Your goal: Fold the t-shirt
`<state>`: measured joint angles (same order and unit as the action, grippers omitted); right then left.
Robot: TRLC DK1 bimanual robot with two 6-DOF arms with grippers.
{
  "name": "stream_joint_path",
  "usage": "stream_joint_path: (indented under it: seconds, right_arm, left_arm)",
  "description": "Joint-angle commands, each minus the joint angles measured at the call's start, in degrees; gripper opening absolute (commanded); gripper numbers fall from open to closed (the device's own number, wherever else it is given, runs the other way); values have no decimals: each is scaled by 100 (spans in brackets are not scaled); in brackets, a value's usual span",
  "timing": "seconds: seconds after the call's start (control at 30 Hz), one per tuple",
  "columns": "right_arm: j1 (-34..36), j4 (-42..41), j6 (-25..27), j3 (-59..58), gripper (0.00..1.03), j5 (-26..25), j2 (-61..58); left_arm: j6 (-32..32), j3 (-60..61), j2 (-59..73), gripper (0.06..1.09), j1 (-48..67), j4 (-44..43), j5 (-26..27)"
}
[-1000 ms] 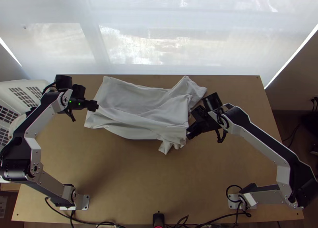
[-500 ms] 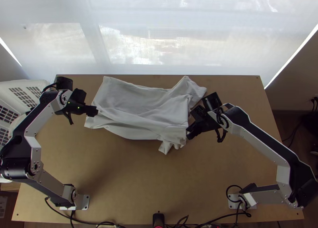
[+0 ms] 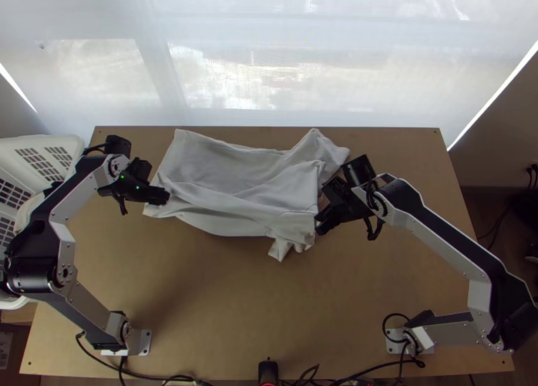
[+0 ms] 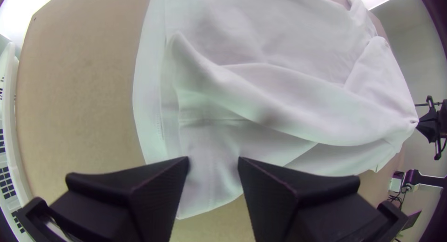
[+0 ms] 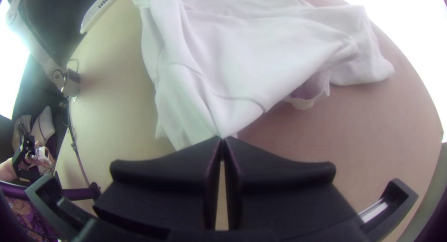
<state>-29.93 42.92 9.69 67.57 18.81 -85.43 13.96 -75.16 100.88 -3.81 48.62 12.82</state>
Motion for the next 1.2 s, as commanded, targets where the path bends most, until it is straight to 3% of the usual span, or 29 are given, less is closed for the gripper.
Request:
stream_joint_path:
  seconds: [0.0, 0.03, 0.07, 0.27, 0.47, 0.8, 0.97, 1.17]
  right_arm:
    - [5, -3, 15, 19, 3, -9, 26]
    - [14, -3, 15, 19, 3, -9, 44]
    - [31, -3, 15, 11, 3, -9, 61]
    - [137, 6, 15, -7, 3, -9, 193]
    - [277, 15, 24, 54, 3, -9, 387]
    - [444, 1245, 419, 766, 3, 18, 554]
    - [638, 1861, 454, 1320, 2, 475, 554]
    - [919, 2450, 454, 1979, 3, 958, 615]
  left_arm:
    - [28, -43, 90, 23, -5, 121, 19]
    - [-7, -69, 81, 10, -23, 130, 19]
    - [-33, -87, 63, 9, -40, 130, 19]
    - [37, -149, -200, 9, -120, 403, 28]
    - [37, -175, -1044, 9, -322, 605, 493]
    - [160, 106, -3180, 9, -814, 824, 1460]
    - [213, 150, -4173, 9, -805, 956, 1803]
    - [204, 106, -4788, 9, -761, 1264, 1829]
